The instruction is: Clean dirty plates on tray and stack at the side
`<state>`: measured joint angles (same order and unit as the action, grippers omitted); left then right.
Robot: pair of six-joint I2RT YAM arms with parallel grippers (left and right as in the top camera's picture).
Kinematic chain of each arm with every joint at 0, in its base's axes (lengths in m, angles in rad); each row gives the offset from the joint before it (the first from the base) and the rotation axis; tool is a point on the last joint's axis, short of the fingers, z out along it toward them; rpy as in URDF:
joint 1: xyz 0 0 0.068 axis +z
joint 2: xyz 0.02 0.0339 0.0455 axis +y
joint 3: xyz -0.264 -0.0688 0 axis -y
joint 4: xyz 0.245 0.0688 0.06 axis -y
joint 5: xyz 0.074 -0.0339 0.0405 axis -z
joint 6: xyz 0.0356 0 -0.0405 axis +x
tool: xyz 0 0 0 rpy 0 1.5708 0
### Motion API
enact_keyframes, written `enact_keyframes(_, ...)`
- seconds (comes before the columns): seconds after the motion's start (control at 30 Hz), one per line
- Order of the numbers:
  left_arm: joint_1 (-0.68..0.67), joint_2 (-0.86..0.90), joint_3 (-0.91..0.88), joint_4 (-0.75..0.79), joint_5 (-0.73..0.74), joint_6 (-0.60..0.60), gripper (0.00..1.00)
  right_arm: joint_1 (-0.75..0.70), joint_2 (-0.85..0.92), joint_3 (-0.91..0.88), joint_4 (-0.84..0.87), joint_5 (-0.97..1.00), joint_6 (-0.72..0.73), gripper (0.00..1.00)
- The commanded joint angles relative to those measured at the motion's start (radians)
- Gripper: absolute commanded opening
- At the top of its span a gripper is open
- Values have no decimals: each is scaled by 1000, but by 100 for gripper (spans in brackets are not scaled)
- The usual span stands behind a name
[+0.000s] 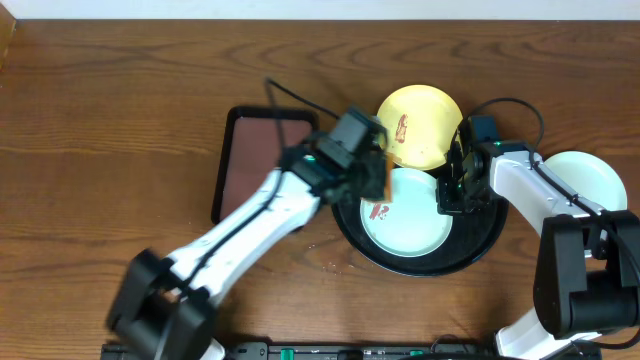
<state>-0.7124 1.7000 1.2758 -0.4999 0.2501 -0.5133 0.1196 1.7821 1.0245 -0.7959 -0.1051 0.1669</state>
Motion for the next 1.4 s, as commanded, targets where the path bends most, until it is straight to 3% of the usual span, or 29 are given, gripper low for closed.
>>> enact_keyframes(0.0, -42, 109, 10, 60, 77, -95, 8, 12, 21, -24, 23, 19, 4, 1)
enact_keyframes(0.27, -63, 272, 10, 177, 157, -139, 7, 12, 21, -24, 23, 18, 4, 1)
enact_keyframes(0.4, -63, 327, 10, 170, 140, -73, 7, 12, 21, -24, 22, 18, 4, 1)
enact_keyframes(0.6, -63, 333, 11, 97, -217, 109, 7, 12, 21, -24, 21, 18, 4, 1)
enact_keyframes(0.7, -63, 333, 11, 36, -398, 125, 7, 13, 21, -24, 19, 18, 4, 1)
enact_keyframes(0.87, -63, 333, 18, -26, -484, 163, 7, 12, 21, -24, 21, 18, 4, 1)
enact_keyframes(1.0, -64, 333, 40, -56, -460, 156, 7, 12, 21, -24, 19, 18, 5, 1)
enact_keyframes(1.07, -64, 333, 40, -37, -359, 133, 7, 12, 21, -24, 19, 18, 5, 1)
enact_keyframes(1.23, -65, 335, 36, 116, -33, -5, 7, 12, 21, -24, 19, 18, 4, 1)
enact_keyframes(1.37, -66, 337, 36, 242, 24, -80, 7, 13, 21, -24, 18, 18, 4, 1)
